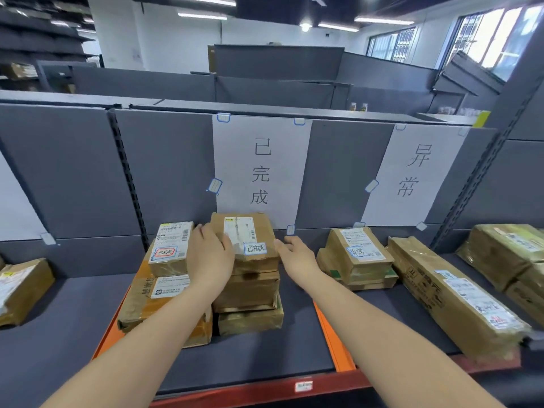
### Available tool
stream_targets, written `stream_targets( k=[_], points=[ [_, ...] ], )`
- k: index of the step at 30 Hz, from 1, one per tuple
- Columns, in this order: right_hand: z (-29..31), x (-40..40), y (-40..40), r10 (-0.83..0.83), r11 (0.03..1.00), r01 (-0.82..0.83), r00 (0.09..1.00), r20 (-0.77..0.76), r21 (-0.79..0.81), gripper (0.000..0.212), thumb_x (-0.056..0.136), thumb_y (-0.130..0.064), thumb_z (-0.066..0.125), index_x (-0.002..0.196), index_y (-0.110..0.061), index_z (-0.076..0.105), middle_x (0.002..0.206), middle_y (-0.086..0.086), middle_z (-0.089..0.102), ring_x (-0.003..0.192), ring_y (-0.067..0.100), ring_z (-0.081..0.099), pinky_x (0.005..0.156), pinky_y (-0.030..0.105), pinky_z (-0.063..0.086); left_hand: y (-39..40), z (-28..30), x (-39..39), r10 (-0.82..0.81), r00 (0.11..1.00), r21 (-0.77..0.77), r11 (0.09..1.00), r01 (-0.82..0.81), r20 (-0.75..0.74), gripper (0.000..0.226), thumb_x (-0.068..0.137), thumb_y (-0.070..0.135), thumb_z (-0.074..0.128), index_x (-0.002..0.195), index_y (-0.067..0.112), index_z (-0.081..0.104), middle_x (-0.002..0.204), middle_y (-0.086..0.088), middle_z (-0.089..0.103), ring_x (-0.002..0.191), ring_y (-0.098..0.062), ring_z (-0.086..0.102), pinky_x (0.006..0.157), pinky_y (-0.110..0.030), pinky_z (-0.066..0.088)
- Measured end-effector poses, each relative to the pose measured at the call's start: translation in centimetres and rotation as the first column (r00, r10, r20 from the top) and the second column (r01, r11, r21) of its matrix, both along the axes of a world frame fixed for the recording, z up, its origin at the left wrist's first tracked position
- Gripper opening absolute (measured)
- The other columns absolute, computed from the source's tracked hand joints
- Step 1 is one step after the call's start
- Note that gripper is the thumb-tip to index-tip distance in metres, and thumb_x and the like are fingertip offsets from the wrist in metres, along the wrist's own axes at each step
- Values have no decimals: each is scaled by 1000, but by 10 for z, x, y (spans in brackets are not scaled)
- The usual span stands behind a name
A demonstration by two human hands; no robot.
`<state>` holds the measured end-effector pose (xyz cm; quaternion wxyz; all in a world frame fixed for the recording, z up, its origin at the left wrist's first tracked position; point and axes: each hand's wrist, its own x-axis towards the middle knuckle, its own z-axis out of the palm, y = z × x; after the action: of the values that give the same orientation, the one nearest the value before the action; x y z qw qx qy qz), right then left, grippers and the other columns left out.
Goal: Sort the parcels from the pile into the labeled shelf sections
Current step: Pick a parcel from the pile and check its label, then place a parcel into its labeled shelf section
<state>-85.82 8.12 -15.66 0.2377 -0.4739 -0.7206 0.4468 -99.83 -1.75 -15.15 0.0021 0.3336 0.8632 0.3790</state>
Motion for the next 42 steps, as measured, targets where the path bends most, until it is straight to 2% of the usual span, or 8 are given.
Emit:
stream_targets(
  k=[4,10,14,17,22,28,36,42],
  points=[
    [3,32,4,-53,997,54,999,-8,61,44,100,-37,46,136,-12,49,129,5,60,116,19,54,87,24,37,12,12,22,-84,968,11,996,89,-236,37,94,22,49,123,-2,50,123,-18,53,115,-33,48,98,-42,39],
    [10,95,15,-154,981,151,988,11,120,35,99,-31,47,128,-14,55,126,4,61,117,20,54,92,26,37,36,17,90,-323,924,92,933,347,-205,22,90,10,51,111,2,55,111,-14,54,104,-32,49,85,-37,38],
    [16,140,26,-237,958,232,972,7,169,31,98,-30,47,122,-15,59,122,5,62,115,23,55,98,33,42,51,19,138,-412,895,115,894,433,-170,31,94,14,49,124,8,54,126,-6,52,118,-25,47,94,-34,37],
    [21,178,32,-265,947,261,964,-2,186,31,97,-28,48,126,-19,57,118,-1,61,109,17,54,95,32,44,63,21,171,-457,876,119,872,475,-154,34,95,16,48,129,10,53,134,-3,50,123,-22,45,100,-35,38],
    [22,241,39,-277,947,280,960,-39,158,29,96,-28,48,122,-18,57,116,0,63,102,20,62,90,38,51,80,20,229,-494,866,128,856,500,-80,30,96,19,47,124,12,55,127,-2,53,114,-20,49,92,-33,40],
    [17,320,49,-320,935,323,946,-43,148,26,95,-22,48,118,-17,58,102,-3,62,97,25,64,89,36,50,93,13,299,-541,841,96,837,538,7,30,97,19,46,124,13,55,129,0,52,116,-22,49,97,-34,41],
    [8,430,64,-368,921,363,930,8,143,27,97,-25,47,122,-20,56,117,0,63,98,20,63,85,36,51,119,9,390,-602,798,102,793,600,-18,17,96,22,45,107,16,58,104,3,54,95,-15,51,82,-32,42],
    [3,500,67,-411,906,404,911,29,128,30,98,-24,46,126,-17,54,114,3,63,96,22,63,78,30,49,139,1,461,-658,752,57,753,655,43,20,97,25,44,112,19,55,109,3,56,97,-20,55,83,-40,48]
  ],
)
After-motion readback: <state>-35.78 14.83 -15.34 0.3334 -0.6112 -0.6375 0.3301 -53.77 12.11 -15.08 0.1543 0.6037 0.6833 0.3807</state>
